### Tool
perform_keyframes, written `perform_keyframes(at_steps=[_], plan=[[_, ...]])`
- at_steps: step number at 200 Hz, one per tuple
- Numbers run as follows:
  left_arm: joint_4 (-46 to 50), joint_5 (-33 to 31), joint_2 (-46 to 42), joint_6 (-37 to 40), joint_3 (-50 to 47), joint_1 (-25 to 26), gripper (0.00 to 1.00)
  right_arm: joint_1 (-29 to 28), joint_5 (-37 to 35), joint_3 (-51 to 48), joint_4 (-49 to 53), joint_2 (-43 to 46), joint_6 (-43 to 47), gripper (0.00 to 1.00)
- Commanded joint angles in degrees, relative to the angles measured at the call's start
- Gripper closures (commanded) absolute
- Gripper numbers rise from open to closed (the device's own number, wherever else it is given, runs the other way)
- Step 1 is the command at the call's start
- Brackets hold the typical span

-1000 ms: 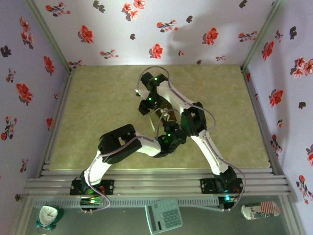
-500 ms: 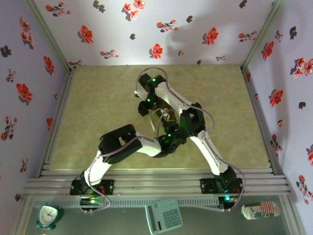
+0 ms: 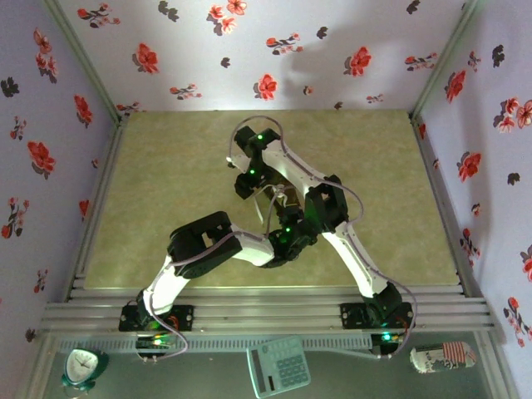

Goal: Tie the shoes

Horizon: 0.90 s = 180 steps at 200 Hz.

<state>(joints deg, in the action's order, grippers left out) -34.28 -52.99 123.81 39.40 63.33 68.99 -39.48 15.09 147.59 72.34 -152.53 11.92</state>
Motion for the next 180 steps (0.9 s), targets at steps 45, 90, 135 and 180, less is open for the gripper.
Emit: perform_keyframes(at_steps=[45, 90, 135, 180], plan=[[13.19, 2.88, 5.48, 0.35, -3.13, 2.81, 1.00, 0.73, -3.75, -2.90, -0.75, -3.56, 0.60, 0.41], [12.58, 2.50, 5.39, 0.62, -3.14, 2.81, 1.00, 0.73, -18.98, -3.89, -4.00, -0.33, -2.61, 0.27], [12.36, 2.41, 5.40, 0.78, -3.12, 2.81, 1.00, 1.03, -18.80, -3.76, -5.54, 1.32, -5.05, 0.25], [12.22, 2.42, 5.56, 0.77, -3.13, 2.80, 1.00, 0.64, -8.57, -3.46, -3.77, -0.18, -3.85, 0.34]])
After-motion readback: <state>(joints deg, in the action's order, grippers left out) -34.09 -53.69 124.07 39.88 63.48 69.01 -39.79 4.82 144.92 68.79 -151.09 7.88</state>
